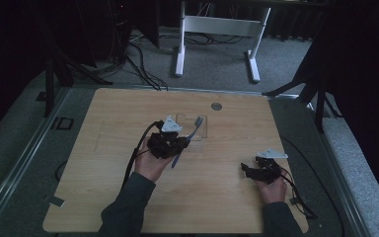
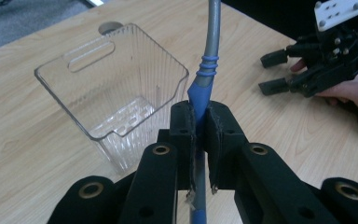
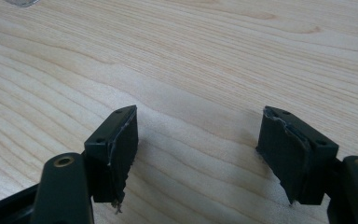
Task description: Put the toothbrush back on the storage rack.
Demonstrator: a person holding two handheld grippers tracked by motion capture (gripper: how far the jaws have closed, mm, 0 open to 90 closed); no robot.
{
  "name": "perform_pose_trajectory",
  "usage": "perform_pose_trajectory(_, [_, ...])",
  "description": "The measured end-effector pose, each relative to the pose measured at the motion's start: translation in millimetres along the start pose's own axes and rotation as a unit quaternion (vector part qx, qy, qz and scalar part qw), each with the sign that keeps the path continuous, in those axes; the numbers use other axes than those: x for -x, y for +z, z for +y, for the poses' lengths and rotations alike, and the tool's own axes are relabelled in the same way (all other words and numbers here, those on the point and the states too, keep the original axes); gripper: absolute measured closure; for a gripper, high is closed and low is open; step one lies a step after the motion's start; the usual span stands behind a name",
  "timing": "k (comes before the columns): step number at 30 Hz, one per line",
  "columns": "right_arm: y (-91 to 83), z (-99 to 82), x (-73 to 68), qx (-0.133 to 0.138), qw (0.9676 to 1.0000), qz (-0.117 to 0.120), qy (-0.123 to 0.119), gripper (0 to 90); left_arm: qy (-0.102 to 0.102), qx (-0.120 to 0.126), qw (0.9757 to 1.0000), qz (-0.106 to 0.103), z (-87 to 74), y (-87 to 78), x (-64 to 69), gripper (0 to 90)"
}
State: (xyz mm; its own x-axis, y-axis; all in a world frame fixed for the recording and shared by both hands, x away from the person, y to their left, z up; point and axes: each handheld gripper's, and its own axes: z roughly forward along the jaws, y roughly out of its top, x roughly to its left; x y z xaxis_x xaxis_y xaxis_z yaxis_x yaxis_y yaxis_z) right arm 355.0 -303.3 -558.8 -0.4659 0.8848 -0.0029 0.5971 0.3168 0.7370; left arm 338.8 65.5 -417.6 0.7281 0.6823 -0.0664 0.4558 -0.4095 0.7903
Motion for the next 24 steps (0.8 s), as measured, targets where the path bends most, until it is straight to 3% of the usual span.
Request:
perform_pose_trajectory(15, [0.0,0.0,0.0,0.0,1.0,0.0,0.0,28.2,0.0,0.028,0.9996,0.007,1.8,1.6,1.3,81.7])
perform_pose_trajectory(24, [0.0,0.0,-0.1,0.0,1.0,0.0,0.001,28.2,-0.011,0.048,0.9987,0.008,4.0,4.8,0.3,81.7])
